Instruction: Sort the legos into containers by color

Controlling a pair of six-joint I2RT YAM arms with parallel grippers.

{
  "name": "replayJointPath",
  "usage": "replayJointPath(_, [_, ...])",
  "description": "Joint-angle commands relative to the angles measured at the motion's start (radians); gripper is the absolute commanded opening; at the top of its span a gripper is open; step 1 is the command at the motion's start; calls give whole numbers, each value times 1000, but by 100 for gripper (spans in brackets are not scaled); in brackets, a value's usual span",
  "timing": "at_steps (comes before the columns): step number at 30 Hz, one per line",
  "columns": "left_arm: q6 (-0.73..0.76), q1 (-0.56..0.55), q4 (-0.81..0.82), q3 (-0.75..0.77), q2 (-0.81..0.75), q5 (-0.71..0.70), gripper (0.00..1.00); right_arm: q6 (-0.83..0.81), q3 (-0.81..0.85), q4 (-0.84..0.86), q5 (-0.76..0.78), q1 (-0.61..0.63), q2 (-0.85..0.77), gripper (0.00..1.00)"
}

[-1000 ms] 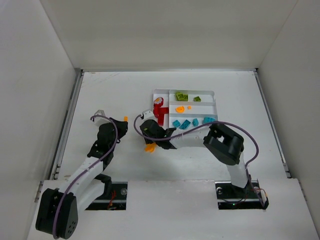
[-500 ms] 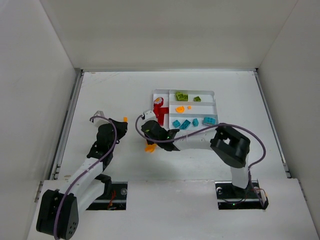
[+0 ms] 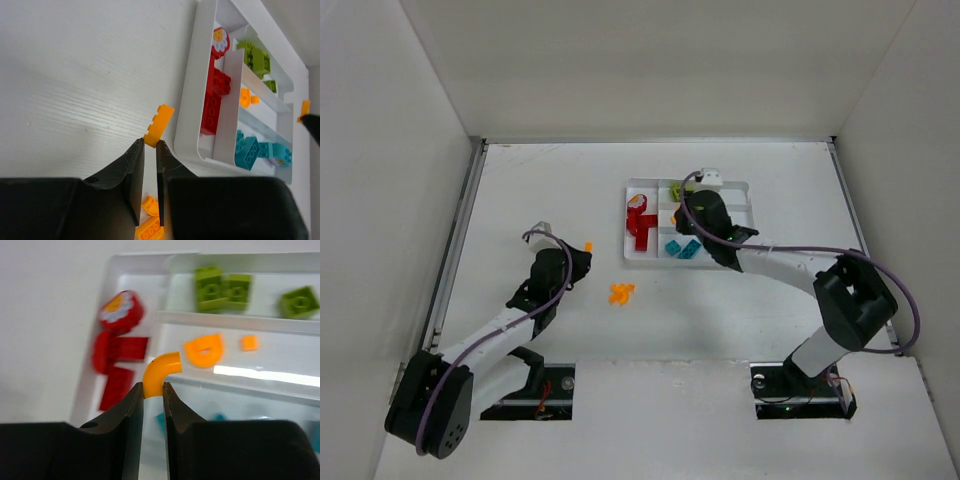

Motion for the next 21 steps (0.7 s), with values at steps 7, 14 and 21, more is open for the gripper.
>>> replayJointPath(7, [86,-111,82,77,96,-51,9,53,-8,6,-7,-210,64,23])
replayJointPath(14, [108,-176,83,131,160,-55,9,69,-16,-2,2,-240,73,44])
replayJointPath(21, [123,-254,-9,286,224,-83,9,75,-116,23,17,-236,-69,51])
